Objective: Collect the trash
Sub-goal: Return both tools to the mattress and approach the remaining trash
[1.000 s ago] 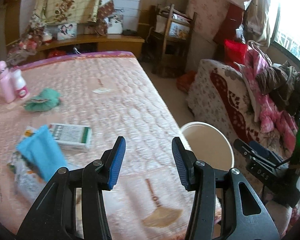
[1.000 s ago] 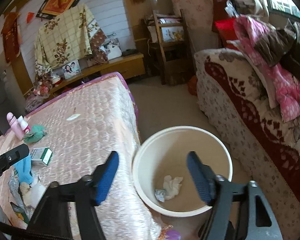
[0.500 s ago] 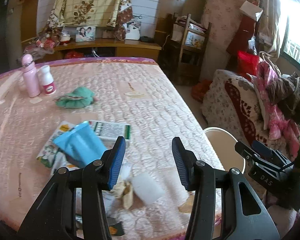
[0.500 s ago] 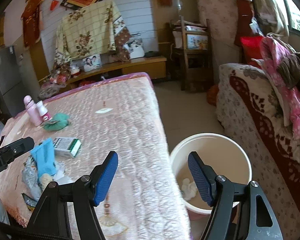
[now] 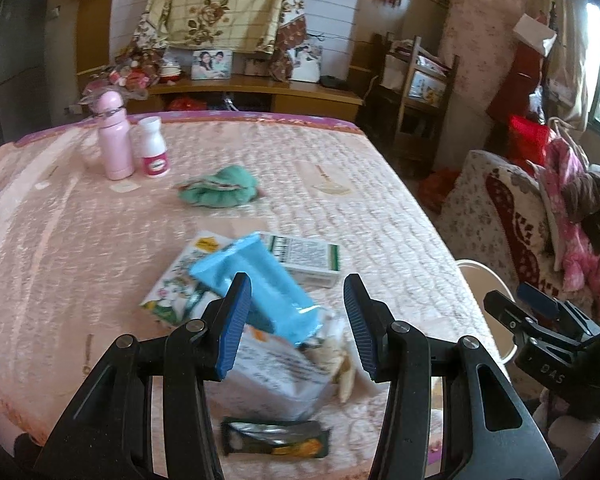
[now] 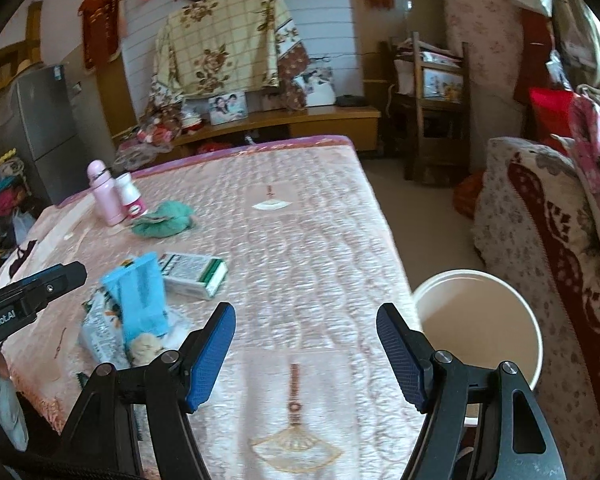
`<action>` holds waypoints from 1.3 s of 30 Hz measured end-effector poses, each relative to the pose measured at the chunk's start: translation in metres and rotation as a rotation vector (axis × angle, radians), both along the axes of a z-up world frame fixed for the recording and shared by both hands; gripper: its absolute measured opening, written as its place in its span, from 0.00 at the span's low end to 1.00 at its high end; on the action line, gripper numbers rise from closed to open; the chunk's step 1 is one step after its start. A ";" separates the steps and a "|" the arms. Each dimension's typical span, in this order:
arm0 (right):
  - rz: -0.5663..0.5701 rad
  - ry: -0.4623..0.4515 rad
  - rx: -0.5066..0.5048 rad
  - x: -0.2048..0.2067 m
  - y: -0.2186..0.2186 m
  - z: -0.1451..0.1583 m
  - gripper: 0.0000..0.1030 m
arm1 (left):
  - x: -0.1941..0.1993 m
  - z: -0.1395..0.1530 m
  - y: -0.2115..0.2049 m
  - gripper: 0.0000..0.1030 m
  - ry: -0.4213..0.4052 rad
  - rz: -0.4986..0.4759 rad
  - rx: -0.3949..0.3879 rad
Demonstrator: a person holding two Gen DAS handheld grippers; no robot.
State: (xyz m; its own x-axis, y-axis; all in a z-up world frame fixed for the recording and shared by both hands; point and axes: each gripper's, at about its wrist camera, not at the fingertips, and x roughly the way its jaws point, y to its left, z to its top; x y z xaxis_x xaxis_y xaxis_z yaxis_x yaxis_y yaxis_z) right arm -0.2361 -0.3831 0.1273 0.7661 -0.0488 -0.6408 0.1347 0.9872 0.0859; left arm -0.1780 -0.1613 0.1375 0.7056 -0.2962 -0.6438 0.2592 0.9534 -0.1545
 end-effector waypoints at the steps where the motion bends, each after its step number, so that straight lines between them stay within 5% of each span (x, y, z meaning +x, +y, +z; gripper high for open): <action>1: 0.009 -0.001 0.003 0.001 0.003 0.000 0.69 | 0.000 -0.001 0.005 0.45 0.000 0.009 0.002; 14: 0.121 0.058 0.007 0.020 0.052 -0.016 0.71 | 0.009 -0.016 0.056 0.45 0.035 0.063 0.019; 25: 0.197 0.158 0.044 0.032 0.069 -0.048 0.71 | 0.022 -0.043 0.105 0.45 0.144 0.060 0.014; 36: 0.233 0.230 0.092 0.039 0.066 -0.075 0.71 | 0.032 -0.073 0.081 0.45 0.266 -0.068 -0.049; 39: 0.244 0.234 0.086 0.040 0.067 -0.078 0.71 | 0.036 -0.077 0.075 0.52 0.274 -0.084 -0.080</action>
